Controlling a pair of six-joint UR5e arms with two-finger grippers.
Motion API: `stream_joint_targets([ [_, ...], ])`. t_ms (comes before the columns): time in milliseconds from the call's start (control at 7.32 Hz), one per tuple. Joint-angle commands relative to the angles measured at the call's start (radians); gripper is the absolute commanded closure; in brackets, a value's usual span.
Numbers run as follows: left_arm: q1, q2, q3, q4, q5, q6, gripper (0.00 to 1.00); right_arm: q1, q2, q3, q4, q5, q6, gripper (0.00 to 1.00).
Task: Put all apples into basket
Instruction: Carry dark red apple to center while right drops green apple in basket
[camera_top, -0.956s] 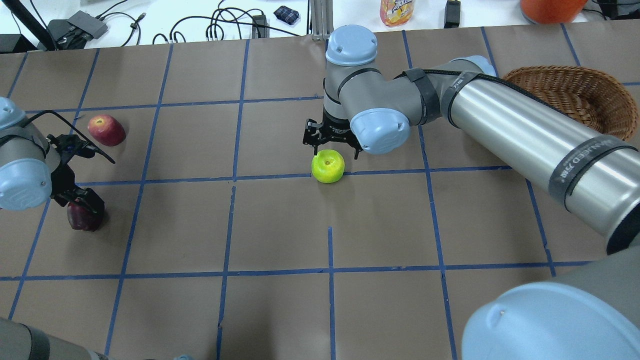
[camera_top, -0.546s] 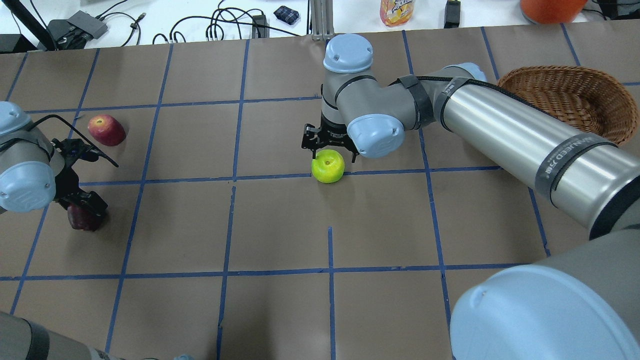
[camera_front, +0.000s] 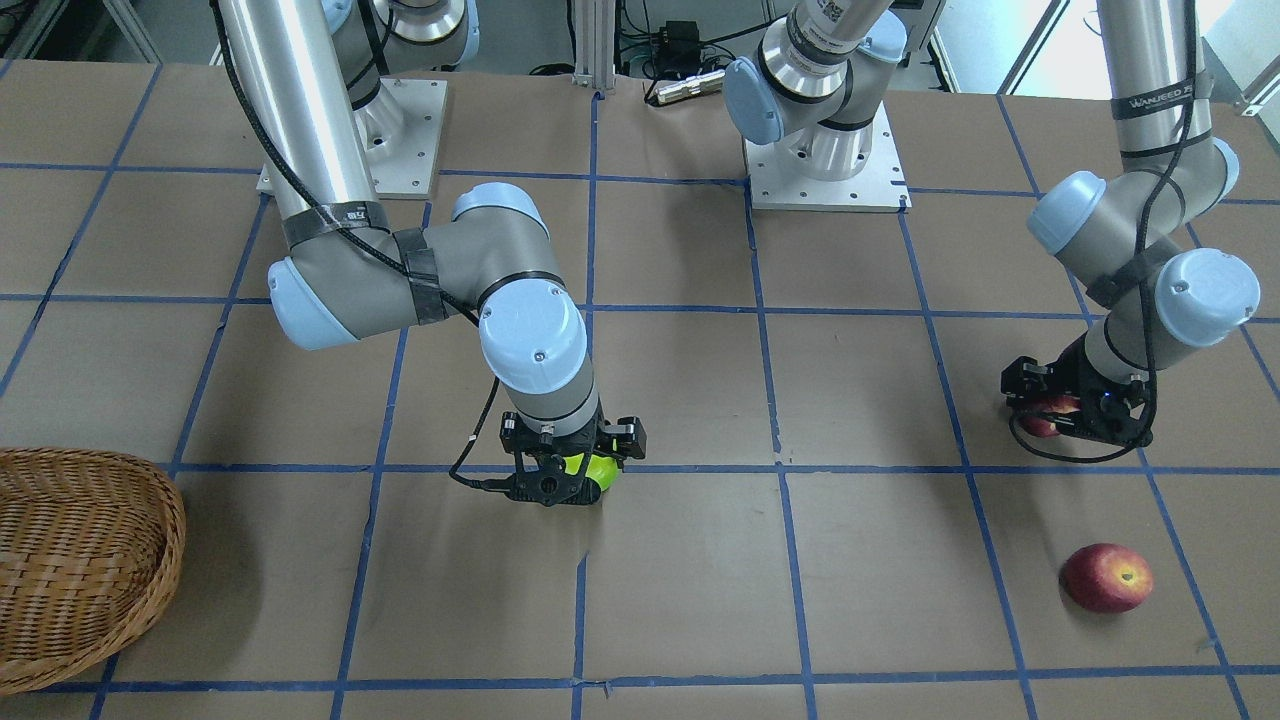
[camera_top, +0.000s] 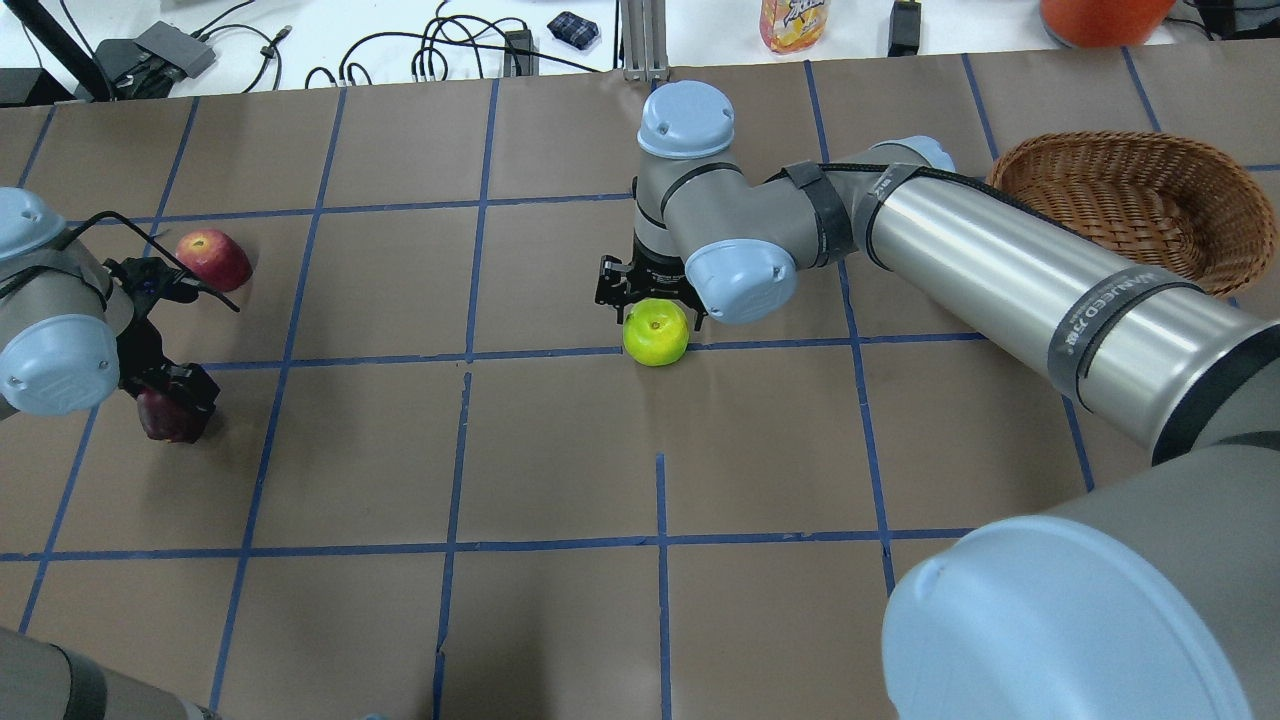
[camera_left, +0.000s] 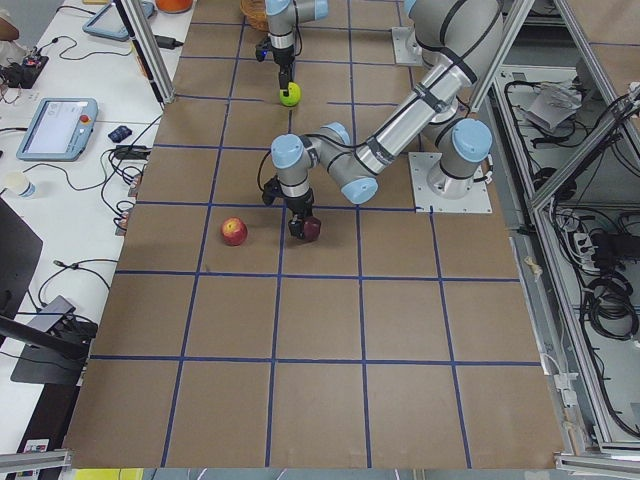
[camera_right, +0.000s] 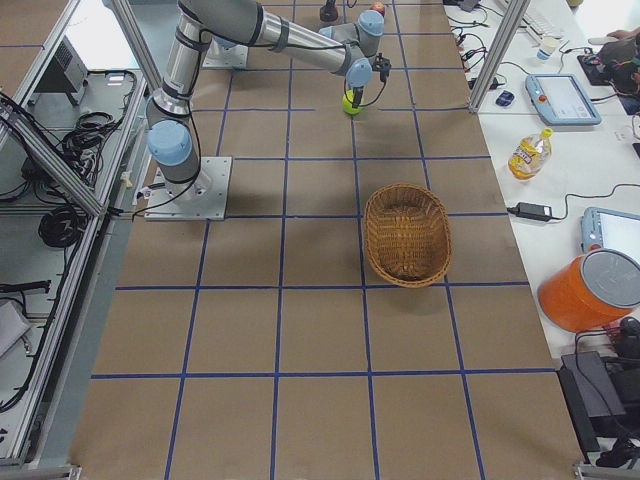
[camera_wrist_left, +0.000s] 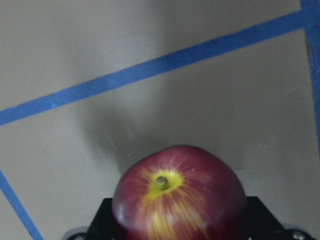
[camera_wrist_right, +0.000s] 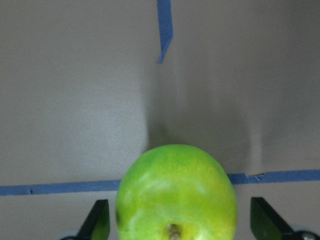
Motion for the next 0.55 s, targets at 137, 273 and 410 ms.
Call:
stream_joint_targets([
  [137,-0.274,0.031,0.107,-0.216,-0.005,-0.406,0.60,0.002,0.036,0.000,-0.001,0.020,0.006,0.00],
  [273,-0.372,0.018,0.153,-0.250,-0.013,-0.585,0.60,0.002,0.040,0.000,-0.019,0.023,0.001,0.44],
  [410,-0.461,0.007,0.173,-0.252,-0.066,-0.742,0.59,0.000,0.037,0.000,-0.021,0.023,0.000,0.99],
])
